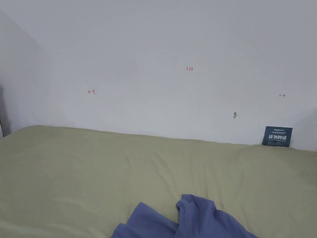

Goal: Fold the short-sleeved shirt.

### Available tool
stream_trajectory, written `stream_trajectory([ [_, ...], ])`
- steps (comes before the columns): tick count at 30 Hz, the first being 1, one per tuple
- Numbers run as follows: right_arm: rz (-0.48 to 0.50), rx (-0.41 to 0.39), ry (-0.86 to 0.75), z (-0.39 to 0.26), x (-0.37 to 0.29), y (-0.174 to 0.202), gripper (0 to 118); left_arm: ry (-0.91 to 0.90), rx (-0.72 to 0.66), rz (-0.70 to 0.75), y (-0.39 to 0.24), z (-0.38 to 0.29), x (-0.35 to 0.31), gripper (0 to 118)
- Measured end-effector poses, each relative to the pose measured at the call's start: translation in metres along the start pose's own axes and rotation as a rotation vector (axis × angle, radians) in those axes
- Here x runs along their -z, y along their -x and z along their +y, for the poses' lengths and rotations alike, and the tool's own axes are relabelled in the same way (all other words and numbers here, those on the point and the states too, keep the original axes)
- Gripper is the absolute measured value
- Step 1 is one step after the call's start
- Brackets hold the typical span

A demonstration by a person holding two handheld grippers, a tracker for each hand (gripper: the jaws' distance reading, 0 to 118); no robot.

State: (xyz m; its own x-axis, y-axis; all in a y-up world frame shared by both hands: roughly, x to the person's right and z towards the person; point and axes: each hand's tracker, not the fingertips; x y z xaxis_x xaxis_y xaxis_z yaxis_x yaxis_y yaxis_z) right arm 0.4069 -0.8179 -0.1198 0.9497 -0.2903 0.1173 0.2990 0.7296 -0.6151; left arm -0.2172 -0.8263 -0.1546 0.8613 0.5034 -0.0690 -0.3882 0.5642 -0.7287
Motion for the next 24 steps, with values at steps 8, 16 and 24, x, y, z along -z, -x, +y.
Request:
stream_trajectory([
  [8, -0.062, -0.007, -0.028, -0.001, -0.015, 0.005, 86, 0.008, -0.07, 0.039, 0.003, -0.017, -0.012, 96],
  [16, -0.094, -0.217, -0.375, 0.02, -0.089, 0.073, 98, -0.396, 0.288, 0.08, -0.053, -0.006, -0.074, 99],
  [24, -0.159, -0.309, -0.36, 0.009, -0.094, 0.118, 0, -0.48, 0.531, 0.211, -0.119, -0.018, -0.077, 0],
])
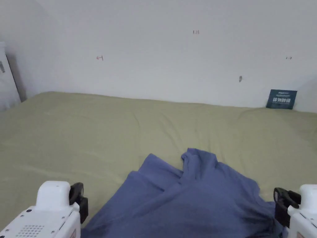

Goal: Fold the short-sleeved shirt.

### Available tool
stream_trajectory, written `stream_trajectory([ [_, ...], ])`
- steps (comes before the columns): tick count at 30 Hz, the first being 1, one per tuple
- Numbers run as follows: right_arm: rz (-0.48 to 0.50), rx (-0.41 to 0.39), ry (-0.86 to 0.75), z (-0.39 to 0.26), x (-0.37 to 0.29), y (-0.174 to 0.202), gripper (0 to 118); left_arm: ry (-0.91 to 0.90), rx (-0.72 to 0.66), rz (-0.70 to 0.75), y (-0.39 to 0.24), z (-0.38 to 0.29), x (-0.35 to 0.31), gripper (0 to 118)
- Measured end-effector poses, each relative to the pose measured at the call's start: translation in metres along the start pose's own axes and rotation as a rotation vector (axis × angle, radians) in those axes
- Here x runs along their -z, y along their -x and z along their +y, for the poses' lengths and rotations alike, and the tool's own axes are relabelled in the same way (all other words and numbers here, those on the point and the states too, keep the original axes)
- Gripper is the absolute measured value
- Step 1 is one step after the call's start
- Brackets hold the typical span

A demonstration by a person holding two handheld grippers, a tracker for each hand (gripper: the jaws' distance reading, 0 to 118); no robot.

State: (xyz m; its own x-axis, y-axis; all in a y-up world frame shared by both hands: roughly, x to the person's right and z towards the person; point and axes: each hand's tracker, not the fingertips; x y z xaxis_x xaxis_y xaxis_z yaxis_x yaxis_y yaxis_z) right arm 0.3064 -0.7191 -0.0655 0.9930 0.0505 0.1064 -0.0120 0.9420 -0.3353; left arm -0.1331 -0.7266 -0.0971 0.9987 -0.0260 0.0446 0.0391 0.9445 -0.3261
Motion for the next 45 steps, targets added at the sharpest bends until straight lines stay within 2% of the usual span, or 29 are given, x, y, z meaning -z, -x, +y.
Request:
stream_trajectory([
  [1, 0.019, 0.01, 0.009, -0.001, -0.001, 0.001, 0, -0.003, 0.01, 0.016, -0.004, 0.0, 0.004, 0],
  [3, 0.047, 0.06, 0.022, -0.002, -0.001, 0.0, 0, 0.03, -0.018, -0.046, -0.004, 0.002, 0.012, 0],
  [6, 0.054, 0.066, 0.027, -0.005, -0.002, -0.001, 0, 0.116, -0.021, -0.093, 0.012, 0.006, 0.026, 0],
  [7, 0.058, 0.065, 0.038, -0.003, 0.0, -0.004, 0, 0.189, -0.02, -0.149, 0.02, 0.007, 0.037, 5],
  [8, 0.062, 0.064, 0.048, -0.003, 0.0, -0.006, 0, 0.259, -0.025, -0.185, 0.028, 0.007, 0.048, 20],
  [9, 0.064, 0.065, 0.051, -0.004, 0.001, -0.009, 0, 0.37, -0.038, -0.226, 0.036, 0.007, 0.061, 55],
  [10, 0.065, 0.063, 0.058, -0.004, 0.003, -0.011, 0, 0.485, -0.063, -0.275, 0.048, 0.004, 0.072, 82],
  [11, 0.067, 0.06, 0.07, -0.002, 0.006, -0.015, 0, 0.582, -0.087, -0.331, 0.056, 0.0, 0.083, 94],
  [12, 0.074, 0.062, 0.086, -0.001, 0.009, -0.017, 0, 0.661, -0.105, -0.343, 0.058, -0.008, 0.091, 93],
  [16, 0.088, 0.048, 0.124, 0.002, 0.023, -0.022, 0, 0.68, -0.124, -0.242, 0.053, -0.026, 0.099, 93],
  [20, 0.102, 0.013, 0.169, 0.009, 0.046, -0.023, 0, 0.747, -0.157, -0.265, 0.057, -0.048, 0.122, 93],
  [23, 0.123, 0.009, 0.195, 0.018, 0.074, -0.028, 0, 0.777, -0.095, -0.206, 0.044, -0.058, 0.127, 87],
  [24, 0.137, 0.012, 0.218, 0.024, 0.089, -0.03, 0, 0.758, -0.066, -0.183, 0.04, -0.058, 0.125, 72],
  [25, 0.147, 0.009, 0.243, 0.03, 0.105, -0.032, 0, 0.707, -0.013, -0.15, 0.037, -0.056, 0.12, 50],
  [26, 0.154, 0.008, 0.267, 0.036, 0.122, -0.035, 0, 0.679, 0.005, -0.169, 0.034, -0.055, 0.12, 23],
  [27, 0.153, -0.009, 0.297, 0.046, 0.141, -0.036, 1, 0.671, -0.042, -0.24, 0.037, -0.052, 0.118, 11],
  [28, 0.167, -0.048, 0.327, 0.055, 0.163, -0.037, 8, 0.694, -0.073, -0.221, 0.034, -0.051, 0.115, 11],
  [29, 0.191, -0.075, 0.351, 0.062, 0.184, -0.039, 29, 0.703, -0.073, -0.212, 0.031, -0.051, 0.116, 11],
  [30, 0.228, -0.094, 0.383, 0.069, 0.209, -0.041, 79, 0.704, -0.056, -0.207, 0.031, -0.05, 0.118, 10],
  [31, 0.271, -0.114, 0.458, 0.077, 0.233, -0.037, 105, 0.701, -0.032, -0.206, 0.031, -0.05, 0.117, 10],
  [32, 0.308, -0.119, 0.524, 0.08, 0.257, -0.036, 112, 0.695, -0.033, -0.208, 0.031, -0.051, 0.117, 10],
  [34, 0.361, -0.129, 0.585, 0.089, 0.306, -0.03, 109, 0.699, -0.057, -0.212, 0.028, -0.048, 0.115, 10],
  [35, 0.347, -0.14, 0.61, 0.09, 0.324, -0.026, 109, 0.699, -0.078, -0.214, 0.029, -0.049, 0.115, 10],
  [38, 0.301, -0.251, 0.676, 0.086, 0.382, -0.006, 109, 0.71, -0.116, -0.206, 0.031, -0.053, 0.118, 10],
  [42, 0.411, -0.399, 0.689, 0.069, 0.414, 0.02, 107, 0.696, -0.137, -0.205, 0.035, -0.06, 0.119, 10],
  [43, 0.427, -0.442, 0.697, 0.06, 0.426, 0.02, 103, 0.693, -0.138, -0.207, 0.036, -0.06, 0.12, 10],
  [44, 0.393, -0.489, 0.694, 0.055, 0.43, 0.025, 93, 0.695, -0.138, -0.21, 0.036, -0.06, 0.12, 10],
  [45, 0.35, -0.525, 0.701, 0.05, 0.434, 0.031, 77, 0.698, -0.139, -0.213, 0.037, -0.061, 0.122, 10],
])
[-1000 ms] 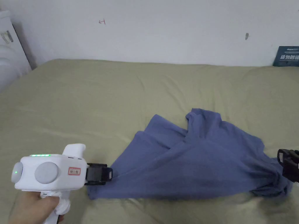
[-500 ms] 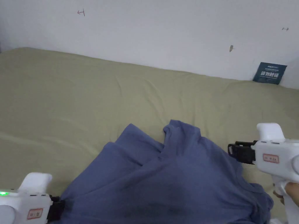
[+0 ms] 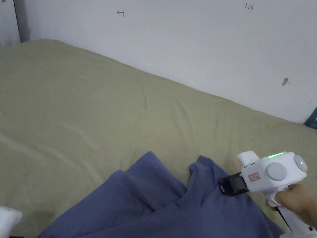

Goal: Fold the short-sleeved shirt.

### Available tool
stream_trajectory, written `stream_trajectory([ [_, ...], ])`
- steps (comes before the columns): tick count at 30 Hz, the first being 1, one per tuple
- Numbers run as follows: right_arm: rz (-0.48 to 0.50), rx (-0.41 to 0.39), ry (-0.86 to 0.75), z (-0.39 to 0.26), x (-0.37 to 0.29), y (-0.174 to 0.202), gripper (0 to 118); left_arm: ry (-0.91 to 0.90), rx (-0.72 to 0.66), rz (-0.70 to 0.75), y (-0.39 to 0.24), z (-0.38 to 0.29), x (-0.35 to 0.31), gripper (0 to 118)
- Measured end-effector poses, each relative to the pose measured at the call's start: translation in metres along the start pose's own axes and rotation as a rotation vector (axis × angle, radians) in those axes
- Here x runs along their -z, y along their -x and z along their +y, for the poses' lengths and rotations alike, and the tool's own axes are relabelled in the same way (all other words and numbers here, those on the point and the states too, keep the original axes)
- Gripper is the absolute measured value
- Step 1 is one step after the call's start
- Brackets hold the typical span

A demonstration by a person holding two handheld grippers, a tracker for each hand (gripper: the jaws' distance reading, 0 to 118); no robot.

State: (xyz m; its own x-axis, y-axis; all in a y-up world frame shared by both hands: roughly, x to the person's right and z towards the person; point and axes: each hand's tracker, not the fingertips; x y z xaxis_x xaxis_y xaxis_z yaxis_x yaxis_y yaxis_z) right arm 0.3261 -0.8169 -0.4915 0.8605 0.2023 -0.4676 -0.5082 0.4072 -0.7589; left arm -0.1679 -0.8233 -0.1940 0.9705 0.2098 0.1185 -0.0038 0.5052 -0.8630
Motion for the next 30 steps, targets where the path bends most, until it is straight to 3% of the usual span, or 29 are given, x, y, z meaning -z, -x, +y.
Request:
stream_trajectory([
  [1, 0.023, 0.013, 0.013, 0.001, 0.002, 0.001, 67, -0.001, -0.001, -0.002, 0.003, 0.0, 0.003, 10],
  [2, 0.161, 0.1, -0.005, 0.0, 0.01, -0.011, 64, -0.001, -0.005, -0.007, 0.004, 0.001, 0.003, 10],
  [3, 0.17, 0.151, -0.029, 0.0, 0.006, -0.012, 64, -0.001, -0.008, -0.01, 0.005, 0.001, 0.003, 10],
  [4, 0.145, 0.177, -0.046, -0.001, -0.001, -0.014, 56, -0.007, -0.008, -0.011, 0.005, 0.0, 0.002, 10],
  [5, 0.203, 0.198, -0.05, -0.002, -0.006, -0.016, 22, -0.01, -0.007, -0.014, 0.005, 0.0, 0.002, 10],
  [6, 0.191, 0.189, -0.066, -0.007, -0.014, -0.018, 0, -0.007, -0.005, -0.019, 0.006, 0.001, 0.003, 10],
  [7, 0.106, 0.148, -0.091, -0.009, -0.024, -0.014, 0, -0.011, -0.001, -0.015, 0.006, 0.001, 0.003, 10],
  [10, 0.104, 0.158, -0.127, -0.011, -0.057, 0.0, 0, -0.025, 0.002, -0.012, 0.006, 0.001, 0.001, 10],
  [14, 0.114, 0.229, -0.31, -0.014, -0.122, 0.006, 0, -0.117, -0.05, -0.067, 0.004, 0.016, -0.021, 10],
  [17, 0.044, 0.195, -0.393, -0.011, -0.177, 0.009, 0, -0.192, -0.012, -0.068, 0.0, 0.042, -0.04, 10],
  [23, -0.037, 0.257, -0.616, 0.002, -0.275, -0.015, 0, -0.347, 0.069, -0.072, -0.019, 0.126, -0.084, 9],
  [30, -0.155, 0.304, -0.744, 0.026, -0.345, -0.059, 0, -0.445, 0.13, -0.036, -0.043, 0.241, -0.123, 6],
])
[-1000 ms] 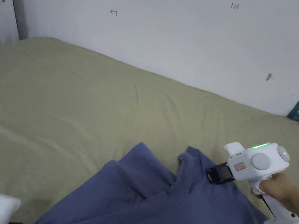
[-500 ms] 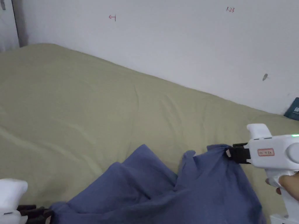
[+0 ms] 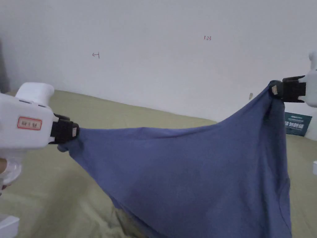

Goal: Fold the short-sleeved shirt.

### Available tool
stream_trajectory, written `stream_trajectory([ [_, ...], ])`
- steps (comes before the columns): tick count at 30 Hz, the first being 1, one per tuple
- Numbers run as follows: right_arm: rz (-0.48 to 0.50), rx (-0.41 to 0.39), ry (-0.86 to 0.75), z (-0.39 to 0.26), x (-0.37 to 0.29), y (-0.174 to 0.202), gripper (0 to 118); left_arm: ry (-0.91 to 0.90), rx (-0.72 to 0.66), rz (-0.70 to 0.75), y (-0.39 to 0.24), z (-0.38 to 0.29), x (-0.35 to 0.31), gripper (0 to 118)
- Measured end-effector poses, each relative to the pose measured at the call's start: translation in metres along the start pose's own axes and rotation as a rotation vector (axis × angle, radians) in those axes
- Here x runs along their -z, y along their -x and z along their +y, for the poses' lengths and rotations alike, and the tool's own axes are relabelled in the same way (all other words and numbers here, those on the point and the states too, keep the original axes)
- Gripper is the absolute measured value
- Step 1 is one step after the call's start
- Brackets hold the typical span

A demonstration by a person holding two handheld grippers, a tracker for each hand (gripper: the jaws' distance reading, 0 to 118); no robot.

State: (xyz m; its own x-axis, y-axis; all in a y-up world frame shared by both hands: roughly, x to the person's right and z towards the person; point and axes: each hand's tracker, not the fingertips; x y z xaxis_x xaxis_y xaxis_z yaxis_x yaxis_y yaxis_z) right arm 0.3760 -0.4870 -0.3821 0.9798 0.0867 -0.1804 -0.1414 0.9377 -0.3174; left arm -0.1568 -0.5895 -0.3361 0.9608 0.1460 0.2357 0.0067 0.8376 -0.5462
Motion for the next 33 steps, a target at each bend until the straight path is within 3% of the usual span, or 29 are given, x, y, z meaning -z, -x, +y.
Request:
stream_trajectory([
  [6, -0.09, 0.054, -0.106, 0.051, -0.006, -0.03, 0, -0.075, -0.023, 0.057, -0.012, 0.08, 0.02, 5],
  [13, -0.164, 0.016, -0.19, 0.096, 0.01, -0.046, 0, -0.164, 0.053, 0.114, -0.033, 0.152, 0.033, 5],
  [19, -0.184, 0.05, -0.28, 0.134, 0.016, -0.056, 0, -0.266, 0.079, 0.145, -0.036, 0.199, 0.031, 4],
  [27, -0.176, 0.04, -0.354, 0.185, 0.001, -0.018, 0, -0.331, 0.128, 0.184, -0.046, 0.24, 0.015, 4],
  [33, -0.155, 0.029, -0.325, 0.171, -0.01, -0.001, 0, -0.334, 0.118, 0.141, -0.031, 0.225, 0.016, 4],
])
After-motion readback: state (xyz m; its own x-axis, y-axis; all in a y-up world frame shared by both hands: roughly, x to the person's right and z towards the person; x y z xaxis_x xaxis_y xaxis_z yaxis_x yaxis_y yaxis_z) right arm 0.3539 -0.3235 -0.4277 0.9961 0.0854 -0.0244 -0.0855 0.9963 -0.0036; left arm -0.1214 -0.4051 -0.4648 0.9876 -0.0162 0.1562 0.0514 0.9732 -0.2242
